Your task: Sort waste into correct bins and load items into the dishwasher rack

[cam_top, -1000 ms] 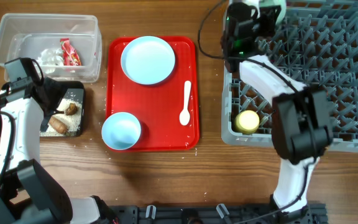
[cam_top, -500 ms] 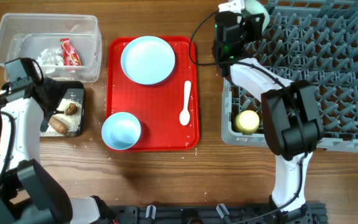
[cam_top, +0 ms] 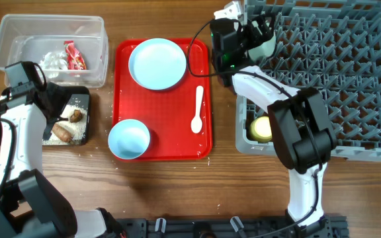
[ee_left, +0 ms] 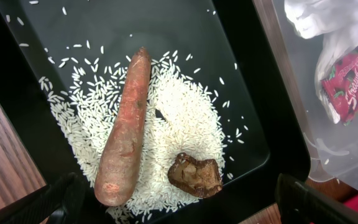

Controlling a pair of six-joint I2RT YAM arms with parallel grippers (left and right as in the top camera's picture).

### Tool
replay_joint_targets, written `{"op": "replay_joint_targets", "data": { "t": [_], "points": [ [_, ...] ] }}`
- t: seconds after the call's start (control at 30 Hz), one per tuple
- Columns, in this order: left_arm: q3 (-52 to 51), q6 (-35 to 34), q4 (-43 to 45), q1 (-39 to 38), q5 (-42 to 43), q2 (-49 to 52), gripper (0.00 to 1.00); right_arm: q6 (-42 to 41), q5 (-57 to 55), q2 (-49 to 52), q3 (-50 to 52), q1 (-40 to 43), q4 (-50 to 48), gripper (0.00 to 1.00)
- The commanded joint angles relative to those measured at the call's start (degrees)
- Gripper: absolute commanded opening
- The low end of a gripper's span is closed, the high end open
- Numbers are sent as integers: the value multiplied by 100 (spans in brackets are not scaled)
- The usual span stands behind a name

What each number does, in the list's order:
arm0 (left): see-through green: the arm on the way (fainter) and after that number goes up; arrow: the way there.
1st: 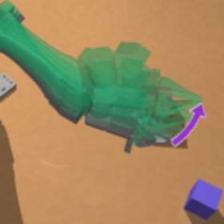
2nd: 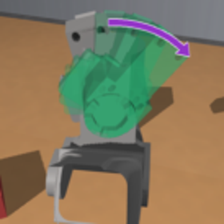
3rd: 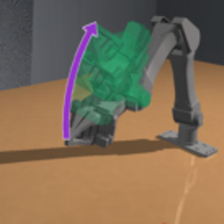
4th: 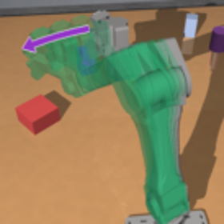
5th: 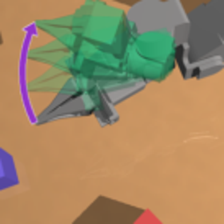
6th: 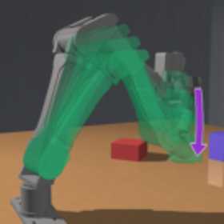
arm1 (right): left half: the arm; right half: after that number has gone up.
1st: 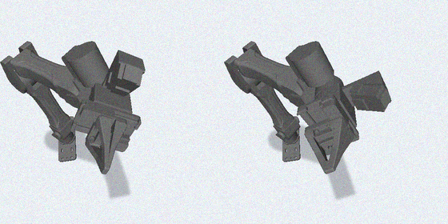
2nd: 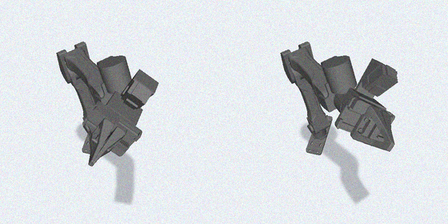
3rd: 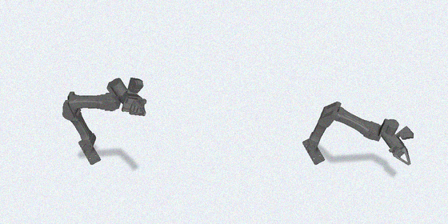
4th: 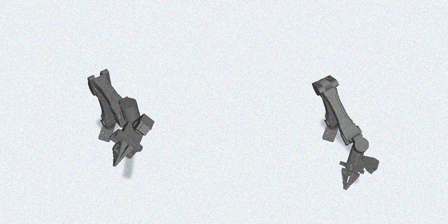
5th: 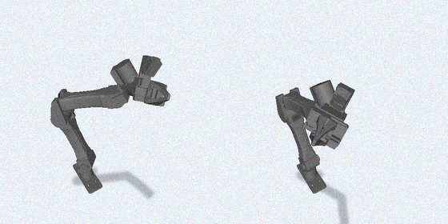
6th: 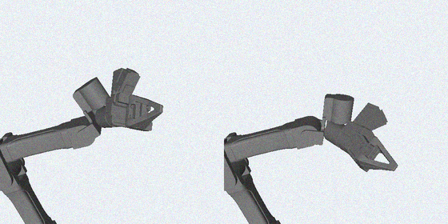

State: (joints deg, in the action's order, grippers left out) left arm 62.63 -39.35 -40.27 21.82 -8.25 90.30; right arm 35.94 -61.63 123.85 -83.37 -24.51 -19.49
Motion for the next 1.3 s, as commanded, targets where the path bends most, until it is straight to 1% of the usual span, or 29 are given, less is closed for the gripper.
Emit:
{"op": "replay_joint_targets", "data": {
  "t": [0.0, 0.03, 0.1, 0.17, 0.2, 0.23, 0.27, 0.3, 0.33, 0.37, 0.4, 0.43, 0.5, 0.53, 0.6, 0.63, 0.67, 0.77, 0.8, 0.87, 1.07, 1.1, 1.17, 1.23, 1.27],
  "points": [
    [66, -13, -2, 20, -15, -50, 100, -658, 334, -852, -24, -37, 4, 100],
    [66, -13, -2, 20, -15, -50, 100, -787, 588, -1075, -24, -74, 166, 100],
    [66, -13, -2, 20, -17, -50, 100, -1215, 1519, -1458, -24, -229, 1021, 100],
    [66, -13, -2, 20, -17, -50, 100, -1436, 3191, -1792, -24, -474, 2393, 100],
    [66, -13, -2, 20, -17, -50, 100, -1714, 4116, -1919, -24, -605, 3008, 100],
    [66, -11, -2, 20, -17, -50, 100, -2087, 5154, -2009, -24, -726, 3501, 100],
    [66, -13, -2, 20, -17, -50, 100, -2413, 6251, -2039, -24, -820, 3864, 100],
    [66, -13, 0, 20, -15, -50, 100, -2911, 7510, -2044, -22, -909, 4120, 100],
    [66, -13, -2, 20, -17, -50, 100, -3639, 8664, -1998, -22, -960, 4251, 100],
    [66, -13, -2, 20, -17, -52, 100, -4385, 9337, -1910, -11, -1001, 4271, 100],
    [66, -13, -2, 20, -17, -50, 100, -4966, 9532, -1794, -11, -1062, 4275, 100],
    [66, -11, -2, 20, -17, -50, 100, -5399, 9499, -1670, -11, -1163, 4297, 98],
    [66, -13, -2, 20, -15, -50, 100, -5840, 9112, -1331, -11, -1493, 4319, 81],
    [66, -13, -2, 20, -15, -50, 100, -6264, 8741, -1158, -11, -1685, 4374, 76],
    [66, -13, -2, 20, -17, -50, 100, -6940, 8194, -890, -11, -1980, 4492, 72],
    [66, -13, -2, 20, -17, -52, 100, -7064, 8109, -723, -11, -2138, 4489, 71],
    [66, -13, -2, 20, -17, -50, 100, -7066, 8111, -597, -13, -2262, 4476, 66],
    [66, -13, -2, 20, -17, -50, 100, -7099, 8061, -492, -15, -2430, 4513, 56],
    [66, -13, 0, 20, -17, -50, 100, -7243, 8006, -490, -15, -2428, 4568, 54],
    [66, -13, -2, 20, -17, -50, 100, -7364, 7897, -450, -15, -2428, 4642, 43],
    [66, -13, -2, 20, -17, -50, 100, -7514, 7796, -337, -17, -2435, 4704, 24],
    [66, -13, -2, 20, -15, -50, 100, -7514, 7801, -330, -20, -2435, 4704, 17],
    [66, -13, -2, 20, -15, -50, 100, -7517, 7794, -330, -17, -2446, 4704, 9],
    [66, -13, -2, 20, -17, -50, 100, -7517, 7794, -330, -20, -2446, 4706, 4],
    [66, -13, 0, 20, -17, -50, 100, -7517, 7794, -330, -20, -2446, 4704, 4]
  ]
}}
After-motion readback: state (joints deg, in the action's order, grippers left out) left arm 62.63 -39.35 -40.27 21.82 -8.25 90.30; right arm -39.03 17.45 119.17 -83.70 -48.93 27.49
